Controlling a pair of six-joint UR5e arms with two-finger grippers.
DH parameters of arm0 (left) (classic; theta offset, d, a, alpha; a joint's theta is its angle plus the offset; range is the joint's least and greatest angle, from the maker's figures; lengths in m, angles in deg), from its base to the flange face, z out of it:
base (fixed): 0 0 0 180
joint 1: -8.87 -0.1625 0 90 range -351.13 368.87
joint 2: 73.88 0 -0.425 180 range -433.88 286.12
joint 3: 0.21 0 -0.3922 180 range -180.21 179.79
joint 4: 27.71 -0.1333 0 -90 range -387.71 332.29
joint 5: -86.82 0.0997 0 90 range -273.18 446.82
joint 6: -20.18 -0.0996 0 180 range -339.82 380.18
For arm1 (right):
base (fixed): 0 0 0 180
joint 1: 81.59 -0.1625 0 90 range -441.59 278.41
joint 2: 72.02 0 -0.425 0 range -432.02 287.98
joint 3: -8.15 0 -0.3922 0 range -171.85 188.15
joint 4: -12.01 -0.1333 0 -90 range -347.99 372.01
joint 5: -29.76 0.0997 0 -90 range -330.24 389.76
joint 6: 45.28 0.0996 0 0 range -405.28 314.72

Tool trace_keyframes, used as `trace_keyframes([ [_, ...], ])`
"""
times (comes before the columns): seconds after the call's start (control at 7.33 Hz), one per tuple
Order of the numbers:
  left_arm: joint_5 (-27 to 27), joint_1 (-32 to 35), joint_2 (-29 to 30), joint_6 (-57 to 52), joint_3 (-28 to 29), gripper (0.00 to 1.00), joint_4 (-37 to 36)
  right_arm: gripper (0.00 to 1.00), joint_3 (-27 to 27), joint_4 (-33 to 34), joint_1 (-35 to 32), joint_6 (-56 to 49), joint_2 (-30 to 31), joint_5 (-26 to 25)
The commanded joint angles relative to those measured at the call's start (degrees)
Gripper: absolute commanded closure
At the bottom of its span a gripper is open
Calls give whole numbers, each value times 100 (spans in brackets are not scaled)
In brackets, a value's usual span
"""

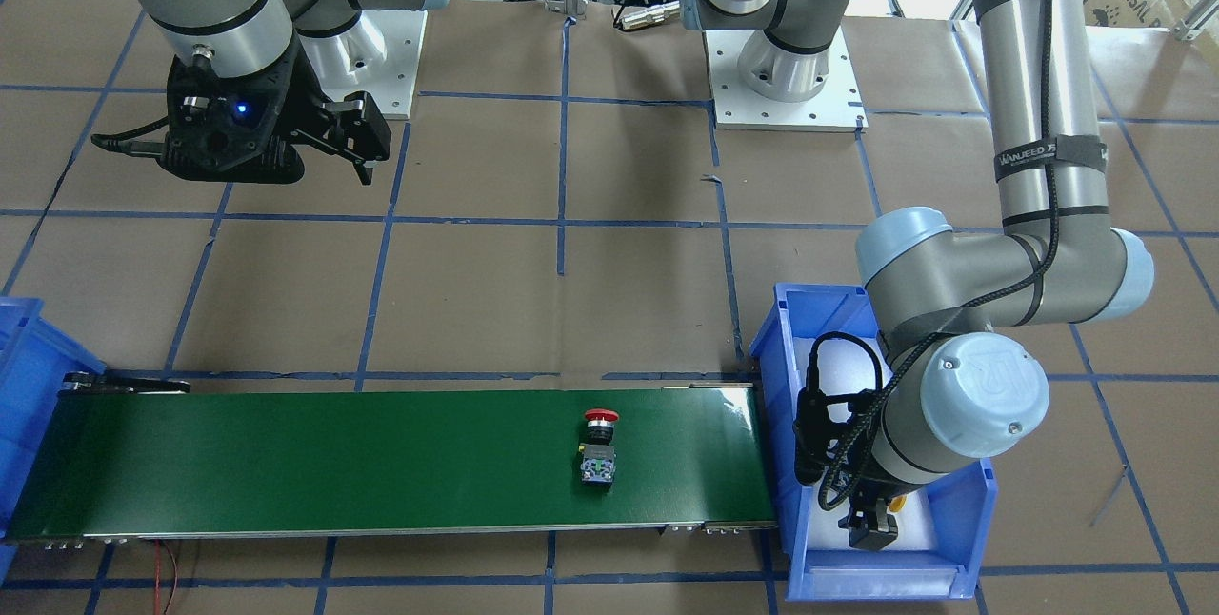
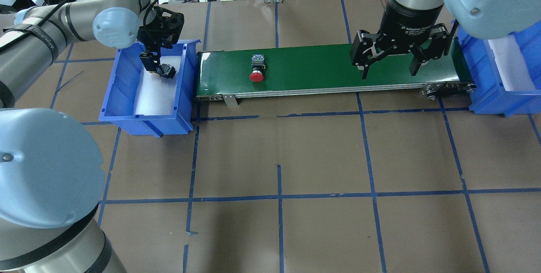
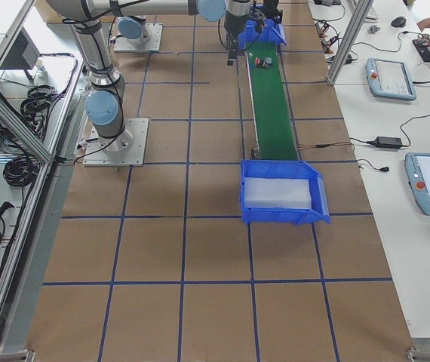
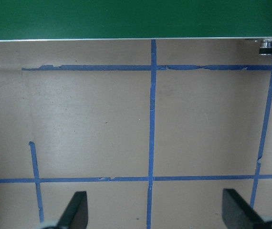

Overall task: Transport two buttons from left to right
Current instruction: 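Grasp the yellow-capped button with the left gripper and lift it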

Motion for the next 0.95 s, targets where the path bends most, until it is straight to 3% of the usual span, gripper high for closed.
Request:
trace_keyframes([
  [0.0, 26, -32, 97, -55, -101, 0, -65, 0, 0, 7, 0, 0, 0, 4],
  [0.27, 18, -68, 115, -20, -119, 2, -65, 0, 0, 33, 0, 0, 0, -5],
  [0.55, -18, -68, 123, 77, -128, 15, -56, 0, 0, 24, 0, 0, -9, -5],
  [0.68, -26, -68, 115, 86, -136, 35, -56, 0, 0, 24, 0, 0, 0, 4],
  [0.82, -26, -68, 115, 86, -128, 49, -56, 0, 0, 24, 0, 0, 0, 13],
])
